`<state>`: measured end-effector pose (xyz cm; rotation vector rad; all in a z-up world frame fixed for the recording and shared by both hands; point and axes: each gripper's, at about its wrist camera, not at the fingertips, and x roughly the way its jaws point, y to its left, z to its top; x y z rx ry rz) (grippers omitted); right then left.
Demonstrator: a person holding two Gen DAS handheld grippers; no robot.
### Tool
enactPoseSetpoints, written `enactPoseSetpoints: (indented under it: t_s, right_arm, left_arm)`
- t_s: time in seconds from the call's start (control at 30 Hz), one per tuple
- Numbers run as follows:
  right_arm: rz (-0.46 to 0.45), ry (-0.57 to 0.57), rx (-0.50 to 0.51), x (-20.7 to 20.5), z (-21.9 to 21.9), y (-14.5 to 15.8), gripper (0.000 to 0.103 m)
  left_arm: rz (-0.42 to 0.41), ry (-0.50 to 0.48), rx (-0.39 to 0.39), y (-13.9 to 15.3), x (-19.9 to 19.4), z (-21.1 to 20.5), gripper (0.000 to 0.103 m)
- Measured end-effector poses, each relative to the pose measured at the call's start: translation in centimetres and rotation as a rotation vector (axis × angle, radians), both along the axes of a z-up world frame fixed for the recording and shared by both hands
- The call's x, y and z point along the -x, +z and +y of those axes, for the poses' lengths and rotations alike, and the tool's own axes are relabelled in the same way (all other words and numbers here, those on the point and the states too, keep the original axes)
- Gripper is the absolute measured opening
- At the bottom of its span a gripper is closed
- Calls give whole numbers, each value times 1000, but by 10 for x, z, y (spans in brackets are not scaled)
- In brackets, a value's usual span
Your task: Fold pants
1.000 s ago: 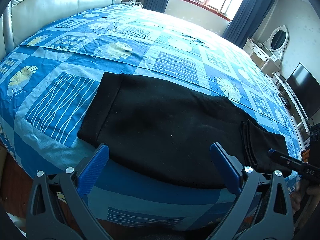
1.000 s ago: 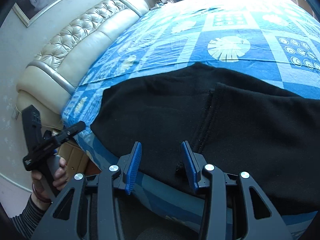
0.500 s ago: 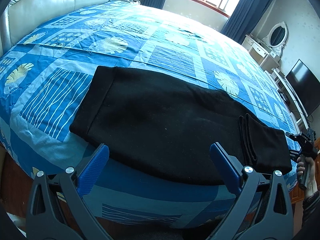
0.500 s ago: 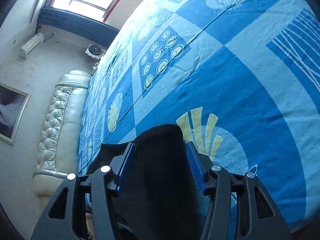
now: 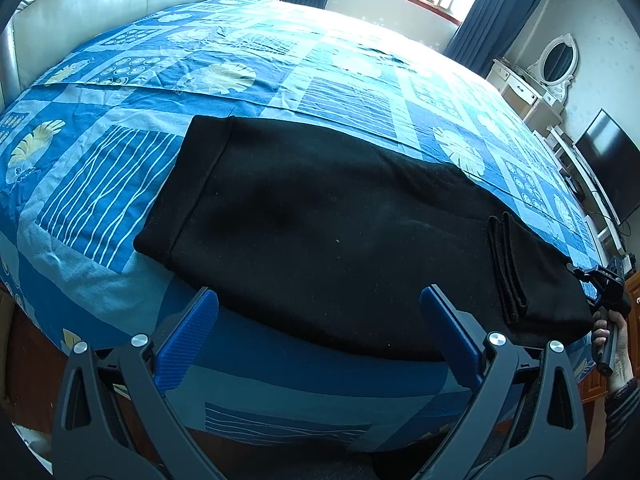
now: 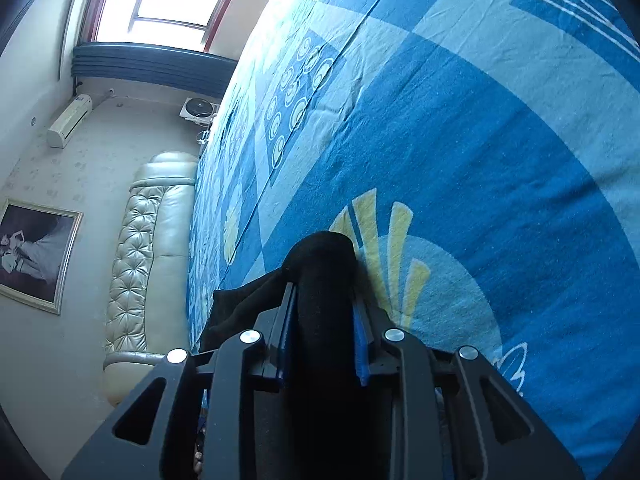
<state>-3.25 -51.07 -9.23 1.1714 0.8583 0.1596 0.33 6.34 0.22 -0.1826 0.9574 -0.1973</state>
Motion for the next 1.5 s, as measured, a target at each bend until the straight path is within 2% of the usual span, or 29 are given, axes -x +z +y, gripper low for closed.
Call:
enactPoseSetpoints:
  t_s: [0.17, 0.37, 0.5, 0.63, 0.7, 0.77, 0.83, 0.9, 0.97, 1.07, 1.13, 1.3, 1.43, 1.5]
  right_arm:
    - [-19, 29, -58, 34, 9, -3, 41]
    - [2, 82, -62, 62, 20, -10, 45]
    - [22, 71, -1, 64, 20, -18, 26]
    - [14, 69, 21, 66, 19, -20, 23]
    - [1, 59, 12, 72, 18, -18, 26]
    - [-1, 38, 7, 77, 13, -11, 30]
    - [4, -22, 51, 84, 4, 3, 31]
    - [-25, -100, 105, 92, -2, 26, 31]
    - [-78, -120, 122, 92, 4, 48, 32]
    - [-153, -34, 85, 76, 37, 67, 43]
    - [-168, 59, 45, 56, 70, 67, 44]
    - [-135, 276, -45, -1, 160, 37, 44]
    - [-120, 337, -75, -22, 200, 15, 44]
    - [-86, 340, -52, -25, 208, 6, 44]
  left_arm:
    - [-9, 1, 10, 4, 0, 2, 101]
    - [-5, -6, 16, 4, 0, -1, 101]
    - [-6, -13, 12, 3, 2, -4, 101]
    - [-10, -20, 3, 3, 2, -6, 101]
    - [-10, -22, 4, 3, 2, -6, 101]
    - [-10, -23, 7, 3, 2, -5, 101]
    - [-16, -24, 6, 4, 3, -3, 101]
    - [-23, -22, 4, 5, 3, -1, 101]
    - [-23, -17, 7, 5, 2, 2, 101]
    - [-15, -5, 17, 3, -1, 6, 101]
    - [-9, 0, 21, 2, -1, 8, 101]
    - [-13, 1, 11, 2, -2, 12, 101]
    - [-18, 11, 15, 4, -2, 23, 101]
    - [-19, 19, 21, 4, -3, 31, 101]
